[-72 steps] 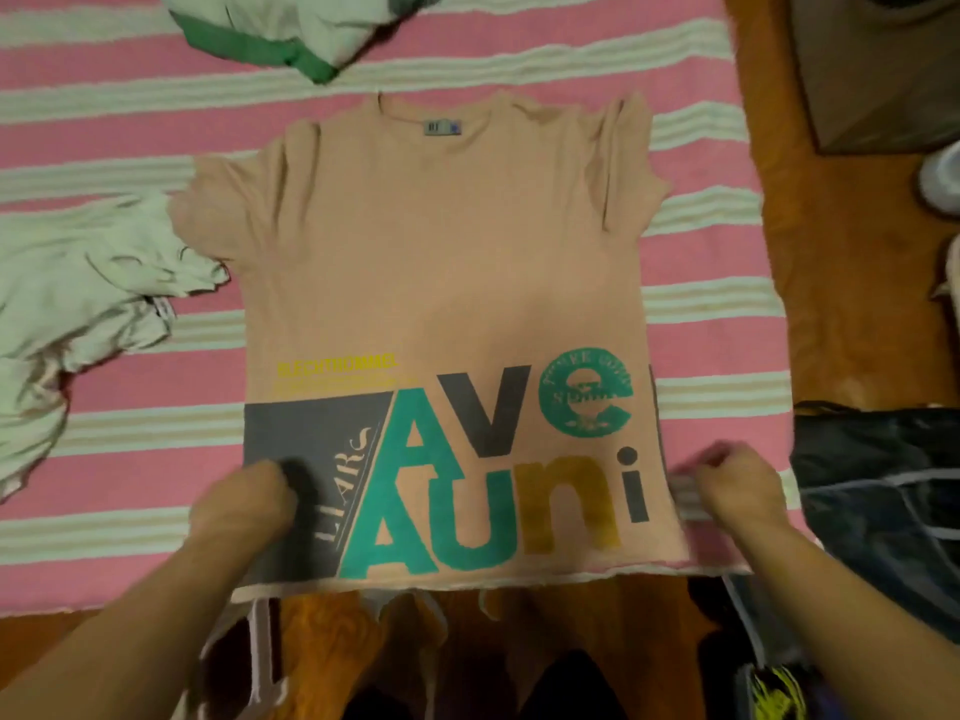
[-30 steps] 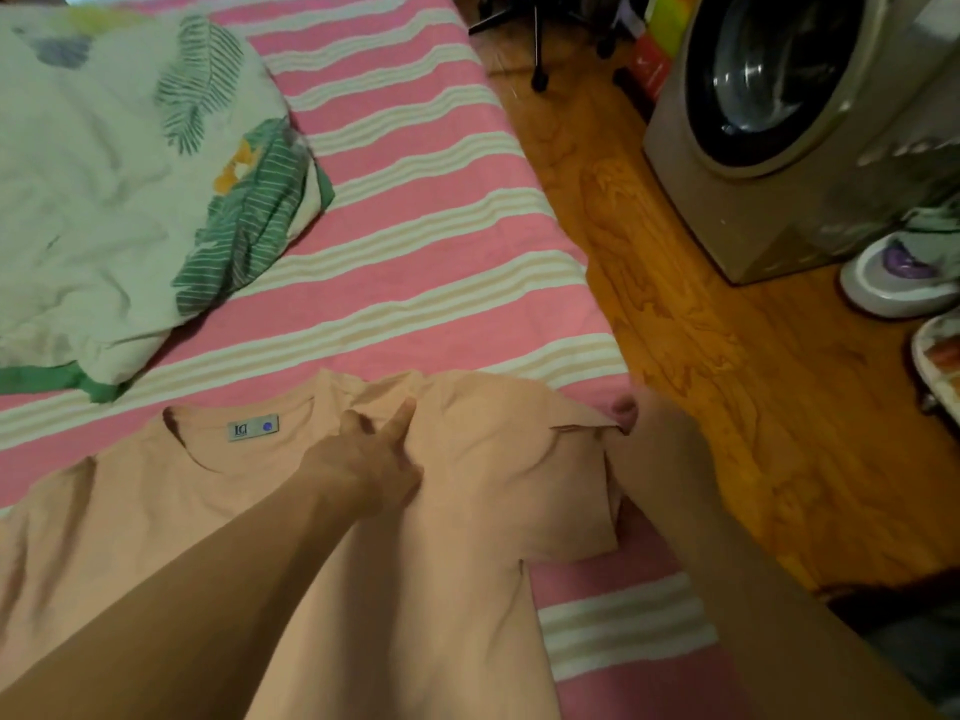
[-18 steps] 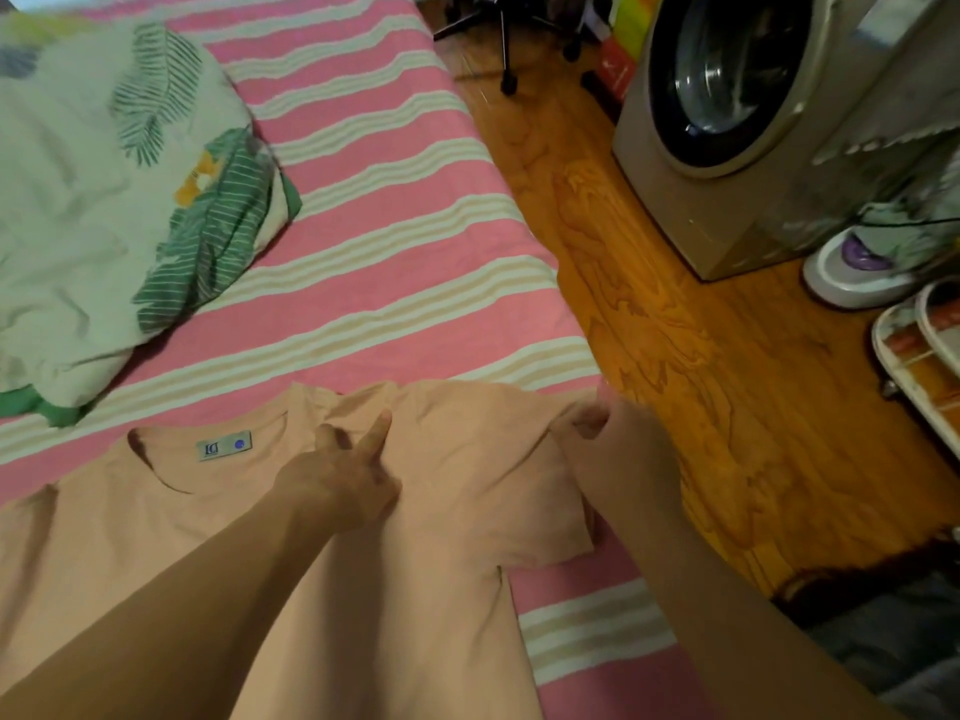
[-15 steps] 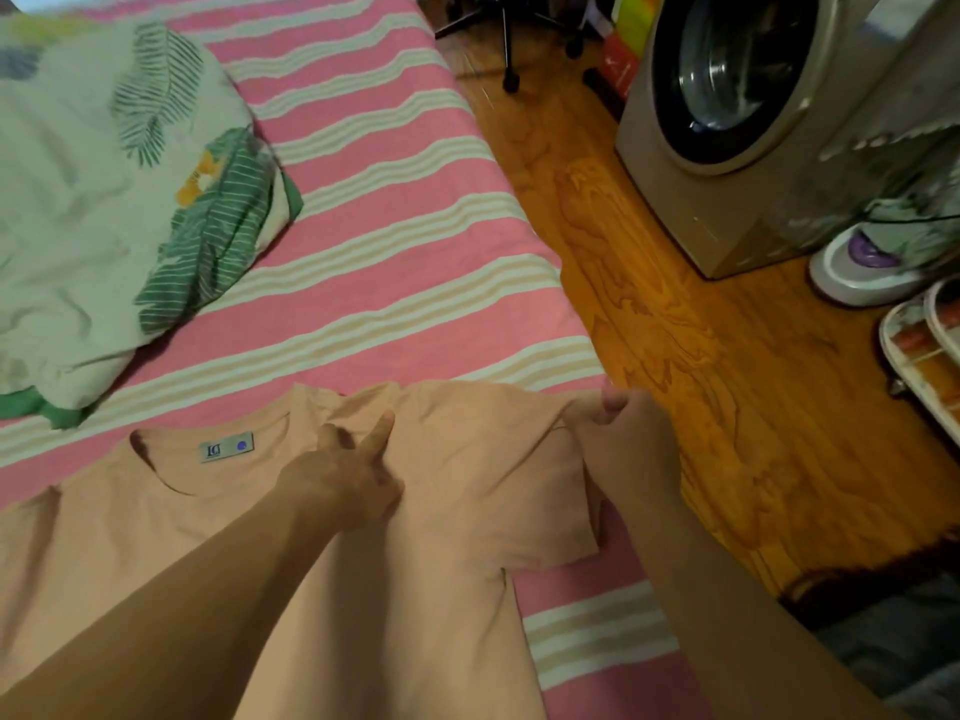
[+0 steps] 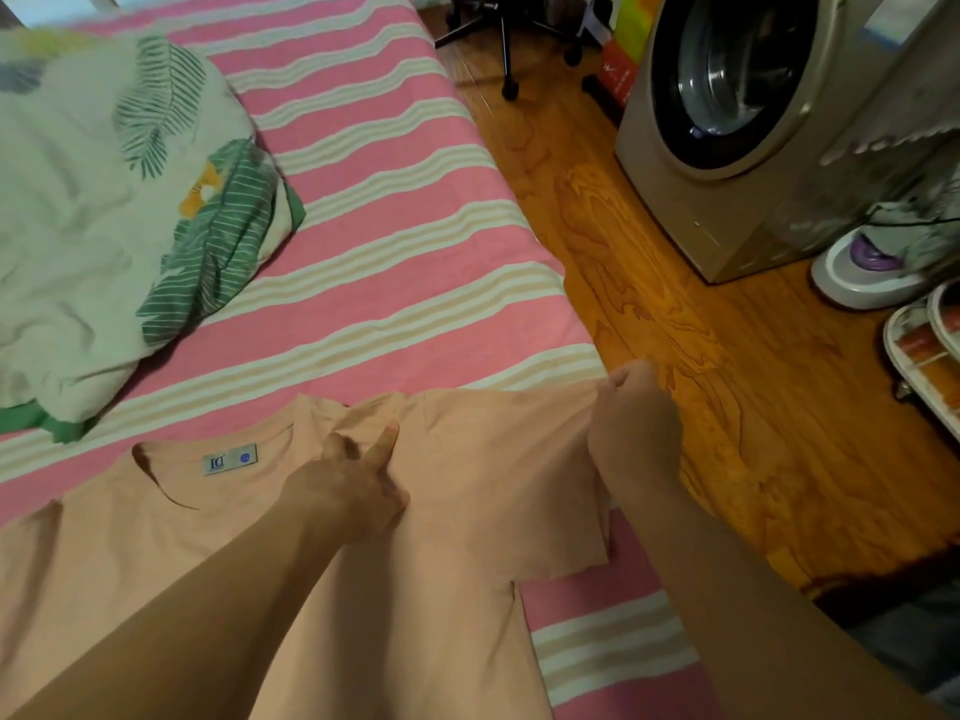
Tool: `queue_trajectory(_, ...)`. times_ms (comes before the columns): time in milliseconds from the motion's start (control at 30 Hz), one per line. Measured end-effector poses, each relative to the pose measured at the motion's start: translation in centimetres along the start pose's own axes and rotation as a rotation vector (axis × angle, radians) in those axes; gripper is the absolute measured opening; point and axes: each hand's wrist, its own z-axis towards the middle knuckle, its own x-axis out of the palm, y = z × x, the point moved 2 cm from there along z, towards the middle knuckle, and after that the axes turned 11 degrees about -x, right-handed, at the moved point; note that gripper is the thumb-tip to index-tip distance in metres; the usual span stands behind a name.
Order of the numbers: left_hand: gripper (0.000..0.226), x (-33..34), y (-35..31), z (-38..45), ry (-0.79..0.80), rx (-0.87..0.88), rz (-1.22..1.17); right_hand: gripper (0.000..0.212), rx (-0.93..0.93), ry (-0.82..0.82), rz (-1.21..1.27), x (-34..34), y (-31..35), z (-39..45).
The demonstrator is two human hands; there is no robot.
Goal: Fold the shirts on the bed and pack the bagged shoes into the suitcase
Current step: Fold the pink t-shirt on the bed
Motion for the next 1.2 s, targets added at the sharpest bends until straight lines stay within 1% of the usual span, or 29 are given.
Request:
queue_trajectory(67,0.086,0.1,-0.1,0.3,-0.011,0.017,-0.003,0.017,-0.072,0.006,-0.101,-0.2,-0.2,0.0)
queue_trajectory(100,0.086,0.3,0.0,0.6,0.009,0.015,-0.011,0.019,-0.087,0.015,-0.117,-0.5,-0.3,-0.1)
queue_trajectory(167,0.084,0.1,0.0,0.7,0.002,0.014,-0.056,0.024,-0.098,0.016,-0.094,-1.4,-0.3,-1.2)
queue_trajectory(233,0.077,-0.1,-0.3,-0.1,0.012,-0.028,-0.097,0.028,-0.14,0.02,-0.071,-2.2,-0.4,-4.1)
queue_trajectory(267,0.077,-0.2,-0.4,-0.3,0.0,-0.049,-0.129,0.031,-0.157,0.054,-0.077,-2.5,-0.5,-5.9)
queue_trajectory(300,0.08,-0.4,-0.5,-0.4,-0.018,-0.074,-0.163,0.034,-0.155,0.118,-0.098,-2.6,-0.7,-7.6)
queue_trajectory(367,0.082,-0.8,-0.7,-1.0,-0.02,-0.103,-0.198,0.033,-0.106,0.268,-0.178,-2.5,-1.6,-10.3)
queue_trajectory(400,0.082,-1.0,-0.8,-1.2,-0.022,-0.105,-0.204,0.031,-0.089,0.301,-0.209,-2.5,-1.9,-11.1)
queue_trajectory(433,0.081,-1.0,-0.8,-1.2,-0.038,-0.101,-0.212,0.029,-0.082,0.306,-0.229,-2.6,-2.1,-11.6)
queue_trajectory(533,0.08,-1.0,-0.8,-1.3,-0.016,-0.117,-0.215,0.026,-0.079,0.293,-0.283,-2.9,-1.9,-12.3)
queue_trajectory(600,0.08,-0.8,-0.7,-1.2,-0.011,-0.09,-0.189,0.024,-0.082,0.344,-0.362,-2.8,-1.7,-12.6)
queue_trajectory(633,0.087,-0.8,-0.7,-1.3,-0.005,-0.052,-0.163,0.023,-0.064,0.353,-0.362,-2.9,-1.7,-12.6)
queue_trajectory(667,0.091,-0.9,-0.8,-1.4,0.01,-0.048,-0.146,0.02,-0.038,0.349,-0.342,-3.2,-1.8,-12.6)
queue_trajectory(700,0.088,-0.8,-0.7,-1.2,0.004,-0.075,-0.173,0.02,-0.009,0.335,-0.309,-3.5,-1.9,-12.6)
queue_trajectory(767,0.081,-0.8,-0.4,-1.0,-0.009,-0.101,-0.229,0.022,0.032,0.341,-0.298,-4.0,-2.4,-12.9)
queue_trajectory(800,0.082,-1.0,-0.5,-1.2,-0.009,-0.105,-0.269,0.023,0.026,0.369,-0.335,-4.1,-2.5,-13.3)
queue_trajectory(867,0.087,-0.5,-0.3,-0.5,-0.025,-0.052,-0.224,0.025,0.006,0.398,-0.414,-3.8,-2.6,-13.7)
queue_trajectory(933,0.088,0.1,0.0,0.5,-0.014,-0.036,-0.188,0.03,0.037,0.339,-0.422,-3.2,-2.7,-13.7)
queue_trajectory(1033,0.09,-0.1,-0.1,-0.3,-0.035,-0.001,-0.116,0.044,0.029,0.114,-0.331,-2.5,-2.1,-12.8)
queue_trajectory(1067,0.086,-0.5,-0.2,-1.0,-0.041,-0.014,-0.124,0.047,0.011,0.053,-0.311,-2.4,-2.1,-12.2)
queue_trajectory(1133,0.08,-1.0,-0.6,-2.2,-0.036,-0.076,-0.243,0.05,-0.009,-0.012,-0.315,-2.0,-2.3,-10.7)
queue_trajectory(1167,0.08,-1.3,-0.8,-3.4,-0.04,-0.109,-0.312,0.052,-0.009,-0.007,-0.329,-1.7,-2.5,-9.9)
queue_trajectory(1200,0.079,-1.4,-1.0,-4.8,-0.091,-0.129,-0.379,0.053,-0.013,0.02,-0.356,-1.3,-2.4,-9.1)
